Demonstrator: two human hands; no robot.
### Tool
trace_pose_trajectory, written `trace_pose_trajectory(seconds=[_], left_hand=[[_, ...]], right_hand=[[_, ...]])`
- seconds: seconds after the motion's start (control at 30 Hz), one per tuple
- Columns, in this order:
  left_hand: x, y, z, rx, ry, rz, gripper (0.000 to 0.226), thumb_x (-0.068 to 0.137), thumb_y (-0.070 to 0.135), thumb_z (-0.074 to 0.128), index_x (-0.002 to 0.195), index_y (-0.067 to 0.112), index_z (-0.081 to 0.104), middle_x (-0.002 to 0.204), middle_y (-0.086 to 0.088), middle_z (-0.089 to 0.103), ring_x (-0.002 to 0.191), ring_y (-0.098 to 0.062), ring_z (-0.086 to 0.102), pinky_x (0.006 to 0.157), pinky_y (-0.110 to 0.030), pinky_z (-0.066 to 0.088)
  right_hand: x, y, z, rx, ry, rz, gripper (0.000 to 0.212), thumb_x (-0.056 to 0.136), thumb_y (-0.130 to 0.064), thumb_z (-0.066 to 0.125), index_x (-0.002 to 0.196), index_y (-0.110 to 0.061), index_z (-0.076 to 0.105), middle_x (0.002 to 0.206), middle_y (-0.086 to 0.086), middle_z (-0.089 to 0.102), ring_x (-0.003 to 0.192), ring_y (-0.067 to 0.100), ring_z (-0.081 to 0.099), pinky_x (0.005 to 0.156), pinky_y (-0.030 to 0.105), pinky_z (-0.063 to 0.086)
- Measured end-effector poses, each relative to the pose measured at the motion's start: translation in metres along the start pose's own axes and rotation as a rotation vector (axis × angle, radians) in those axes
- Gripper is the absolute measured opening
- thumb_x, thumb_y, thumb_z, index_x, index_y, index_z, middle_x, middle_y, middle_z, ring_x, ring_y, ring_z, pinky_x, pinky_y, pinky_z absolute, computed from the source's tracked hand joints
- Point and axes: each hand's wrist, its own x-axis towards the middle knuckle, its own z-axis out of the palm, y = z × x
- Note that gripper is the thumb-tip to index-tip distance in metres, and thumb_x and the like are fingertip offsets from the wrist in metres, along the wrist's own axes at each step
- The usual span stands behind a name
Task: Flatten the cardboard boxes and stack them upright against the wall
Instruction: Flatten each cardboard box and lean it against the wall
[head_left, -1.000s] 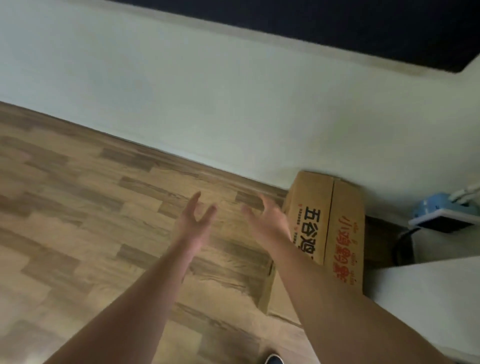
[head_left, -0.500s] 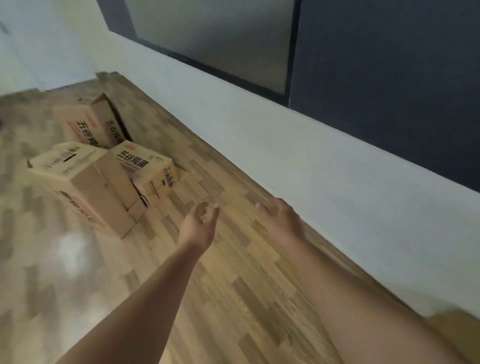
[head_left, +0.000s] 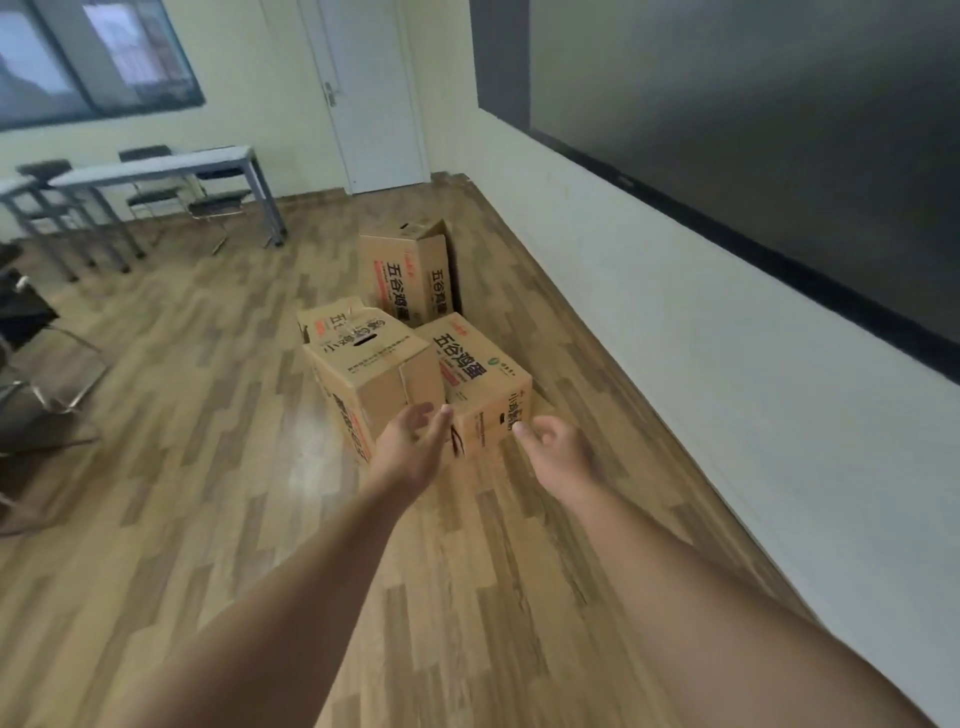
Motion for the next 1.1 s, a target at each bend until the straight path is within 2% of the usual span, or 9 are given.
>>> trace_pose_trajectory(seconds=[0.07, 0.13, 0.3, 0.5, 0.67, 0.77, 0.8, 0.9, 1.1], left_hand=[[0.033, -0.003, -0.019, 0.012, 0.032, -0.004, 0.059, 0.102, 0.056, 0.053, 0.143, 0.015, 0.060, 0.140, -0.008, 0.065, 0.121, -0.025, 0.064, 0.098, -0.041, 0.054], [0.069, -0.013, -0.039, 0.020, 0.050, -0.034, 0.057, 0.102, 0.054, 0.053, 0.143, 0.015, 0.060, 0.140, -0.008, 0.065, 0.121, -0.025, 0.063, 0.095, -0.038, 0.053], [0.180, -0.052, -0.086, -0.003, 0.117, -0.107, 0.059, 0.102, 0.055, 0.053, 0.144, 0.014, 0.059, 0.142, -0.009, 0.064, 0.124, -0.027, 0.063, 0.102, -0.049, 0.054], [0.321, -0.125, -0.133, -0.036, 0.118, -0.183, 0.056, 0.102, 0.051, 0.054, 0.141, 0.012, 0.062, 0.139, -0.011, 0.066, 0.124, -0.027, 0.063, 0.102, -0.047, 0.053], [0.427, -0.171, -0.160, -0.054, 0.109, -0.238, 0.055, 0.102, 0.052, 0.055, 0.140, 0.013, 0.062, 0.138, -0.010, 0.066, 0.116, -0.025, 0.066, 0.091, -0.044, 0.058], [0.488, -0.203, -0.165, -0.052, 0.092, -0.281, 0.056, 0.102, 0.052, 0.055, 0.141, 0.012, 0.062, 0.137, -0.008, 0.067, 0.095, -0.013, 0.066, 0.074, -0.033, 0.056], [0.511, -0.216, -0.166, -0.049, 0.089, -0.300, 0.057, 0.102, 0.054, 0.054, 0.141, 0.013, 0.062, 0.137, -0.007, 0.067, 0.096, -0.013, 0.066, 0.077, -0.035, 0.057], [0.556, -0.239, -0.166, -0.040, 0.080, -0.336, 0.061, 0.101, 0.058, 0.053, 0.143, 0.014, 0.060, 0.139, -0.006, 0.066, 0.117, -0.021, 0.064, 0.101, -0.048, 0.054], [0.656, -0.300, -0.153, -0.061, 0.084, -0.412, 0.060, 0.102, 0.055, 0.052, 0.145, 0.014, 0.057, 0.142, -0.005, 0.064, 0.127, -0.024, 0.061, 0.101, -0.040, 0.051]], right_hand=[[0.036, -0.023, 0.020, 0.016, -0.031, 0.003, 0.054, 0.103, -0.052, 0.058, 0.146, -0.018, 0.057, 0.148, 0.005, 0.060, 0.133, 0.025, 0.058, 0.107, 0.040, 0.047], [0.069, -0.046, 0.045, 0.003, -0.092, 0.003, 0.054, 0.104, -0.053, 0.057, 0.146, -0.018, 0.057, 0.147, 0.005, 0.060, 0.132, 0.025, 0.058, 0.104, 0.038, 0.046], [0.166, -0.097, 0.119, -0.074, -0.182, -0.013, 0.057, 0.103, -0.057, 0.053, 0.148, -0.022, 0.055, 0.151, 0.002, 0.059, 0.135, 0.025, 0.056, 0.109, 0.044, 0.046], [0.282, -0.142, 0.228, -0.126, -0.208, 0.041, 0.057, 0.101, -0.060, 0.054, 0.145, -0.024, 0.057, 0.146, 0.001, 0.062, 0.131, 0.025, 0.058, 0.110, 0.050, 0.048], [0.365, -0.179, 0.288, -0.186, -0.225, 0.050, 0.054, 0.104, -0.055, 0.053, 0.146, -0.022, 0.056, 0.147, 0.000, 0.061, 0.131, 0.023, 0.058, 0.103, 0.040, 0.045], [0.419, -0.193, 0.328, -0.215, -0.257, 0.089, 0.056, 0.104, -0.055, 0.053, 0.149, -0.020, 0.055, 0.148, 0.000, 0.061, 0.134, 0.023, 0.057, 0.109, 0.045, 0.046], [0.442, -0.196, 0.345, -0.222, -0.267, 0.105, 0.057, 0.105, -0.054, 0.053, 0.150, -0.019, 0.054, 0.149, 0.001, 0.060, 0.135, 0.023, 0.057, 0.111, 0.046, 0.045], [0.486, -0.208, 0.378, -0.228, -0.293, 0.110, 0.056, 0.106, -0.051, 0.054, 0.151, -0.017, 0.053, 0.149, 0.001, 0.060, 0.135, 0.024, 0.056, 0.111, 0.044, 0.044], [0.598, -0.210, 0.473, -0.307, -0.355, 0.092, 0.057, 0.104, -0.055, 0.053, 0.149, -0.020, 0.056, 0.143, 0.000, 0.064, 0.127, 0.022, 0.060, 0.106, 0.043, 0.048]])
